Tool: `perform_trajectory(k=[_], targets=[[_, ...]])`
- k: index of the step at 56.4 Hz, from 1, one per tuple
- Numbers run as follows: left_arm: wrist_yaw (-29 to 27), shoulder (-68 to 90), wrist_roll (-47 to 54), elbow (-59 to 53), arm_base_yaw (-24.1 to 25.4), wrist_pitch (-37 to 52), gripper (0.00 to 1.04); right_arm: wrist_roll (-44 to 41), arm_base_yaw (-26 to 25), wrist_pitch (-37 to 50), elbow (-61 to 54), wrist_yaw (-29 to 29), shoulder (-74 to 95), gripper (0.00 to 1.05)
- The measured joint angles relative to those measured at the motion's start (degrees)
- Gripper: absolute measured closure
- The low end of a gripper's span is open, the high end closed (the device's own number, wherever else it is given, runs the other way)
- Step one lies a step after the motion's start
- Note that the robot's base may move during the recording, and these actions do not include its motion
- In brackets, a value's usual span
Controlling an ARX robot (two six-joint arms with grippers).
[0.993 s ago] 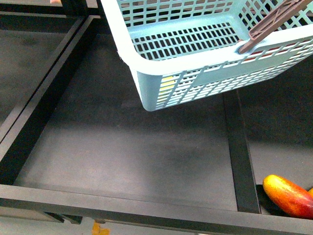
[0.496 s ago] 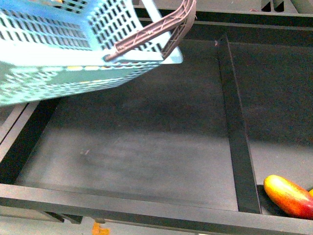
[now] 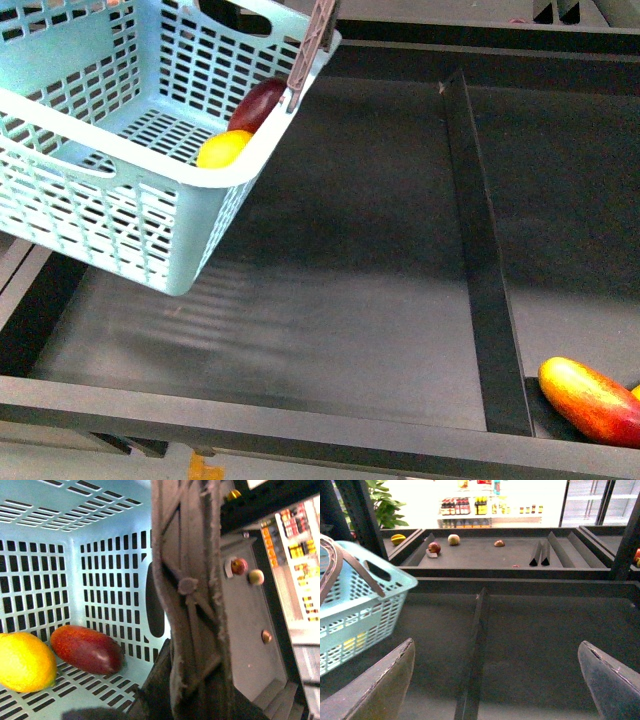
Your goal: Pick lemon and mango into basket
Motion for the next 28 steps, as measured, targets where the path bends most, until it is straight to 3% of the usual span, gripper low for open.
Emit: perform_trajectory(k=[7, 18, 28], targets=[[1.5, 5.8, -4.7, 4.3, 1.6, 0.0, 1.00, 0.0, 0.0, 0.0, 0.0, 0.0, 0.0, 0.09], [10.1, 16.9, -6.9, 19.8, 1.3, -1.6, 1.00, 0.0, 0.0, 0.0, 0.0, 0.0, 0.0, 0.09], [9.3, 17.8, -8.8, 16.5, 2.1, 0.7, 1.00, 0.0, 0.0, 0.0, 0.0, 0.0, 0.0, 0.09]])
